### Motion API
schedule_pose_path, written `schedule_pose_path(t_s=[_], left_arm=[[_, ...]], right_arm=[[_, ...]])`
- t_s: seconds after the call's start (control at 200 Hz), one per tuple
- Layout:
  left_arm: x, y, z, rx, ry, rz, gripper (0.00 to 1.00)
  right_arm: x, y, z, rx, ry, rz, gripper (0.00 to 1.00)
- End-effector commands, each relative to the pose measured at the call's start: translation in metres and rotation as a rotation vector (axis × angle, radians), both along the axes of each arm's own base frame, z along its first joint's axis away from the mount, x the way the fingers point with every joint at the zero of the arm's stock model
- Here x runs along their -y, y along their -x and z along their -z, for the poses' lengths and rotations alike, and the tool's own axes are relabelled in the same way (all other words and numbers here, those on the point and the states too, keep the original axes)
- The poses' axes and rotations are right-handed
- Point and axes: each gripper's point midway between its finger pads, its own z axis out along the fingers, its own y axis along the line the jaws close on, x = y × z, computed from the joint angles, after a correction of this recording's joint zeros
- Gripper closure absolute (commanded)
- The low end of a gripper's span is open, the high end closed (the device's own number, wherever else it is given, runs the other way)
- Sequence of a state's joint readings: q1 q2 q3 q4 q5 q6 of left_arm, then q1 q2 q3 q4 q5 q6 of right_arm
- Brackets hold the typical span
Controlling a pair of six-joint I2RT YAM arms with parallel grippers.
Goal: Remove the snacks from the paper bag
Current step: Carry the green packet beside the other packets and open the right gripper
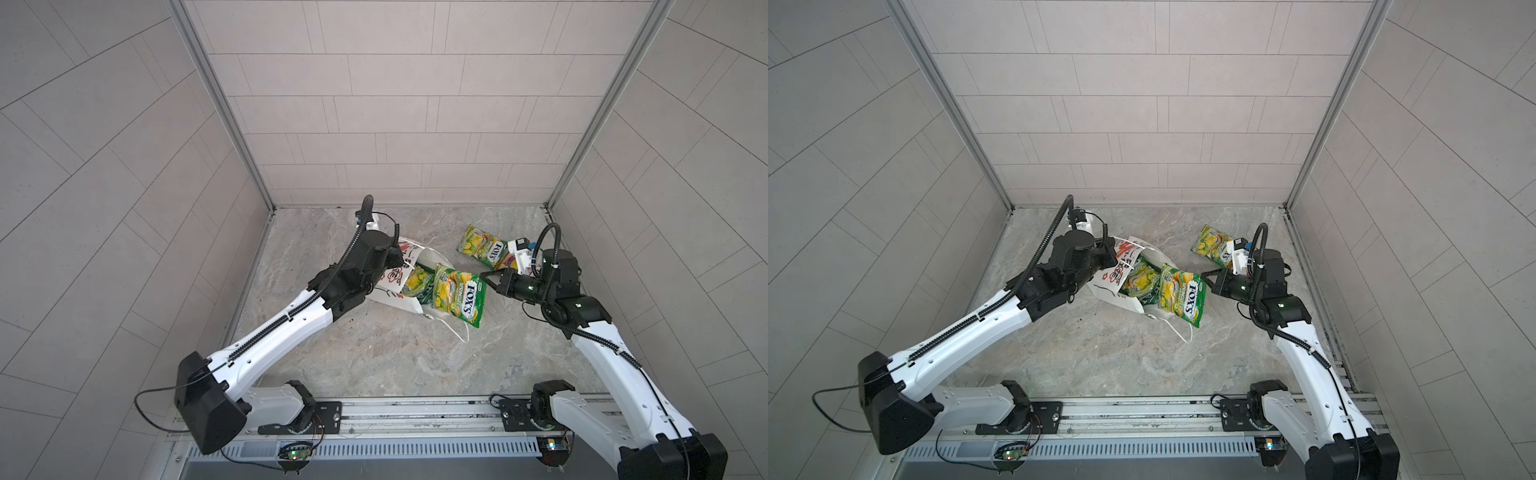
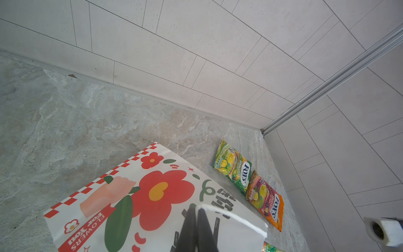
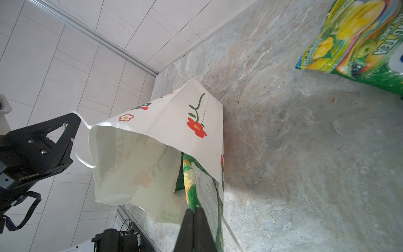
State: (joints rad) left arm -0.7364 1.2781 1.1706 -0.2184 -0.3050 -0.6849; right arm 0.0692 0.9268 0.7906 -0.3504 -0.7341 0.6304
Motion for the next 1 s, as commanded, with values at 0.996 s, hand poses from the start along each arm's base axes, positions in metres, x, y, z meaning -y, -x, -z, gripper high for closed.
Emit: schedule_pose_path(t_s=[0.996], left_arm=[[-0.013, -0.014, 0.003, 0.045, -0.211, -0.044, 1.00]], right_arm=[[0.115, -0.092, 0.069, -0.076, 0.054, 0.387, 1.00]])
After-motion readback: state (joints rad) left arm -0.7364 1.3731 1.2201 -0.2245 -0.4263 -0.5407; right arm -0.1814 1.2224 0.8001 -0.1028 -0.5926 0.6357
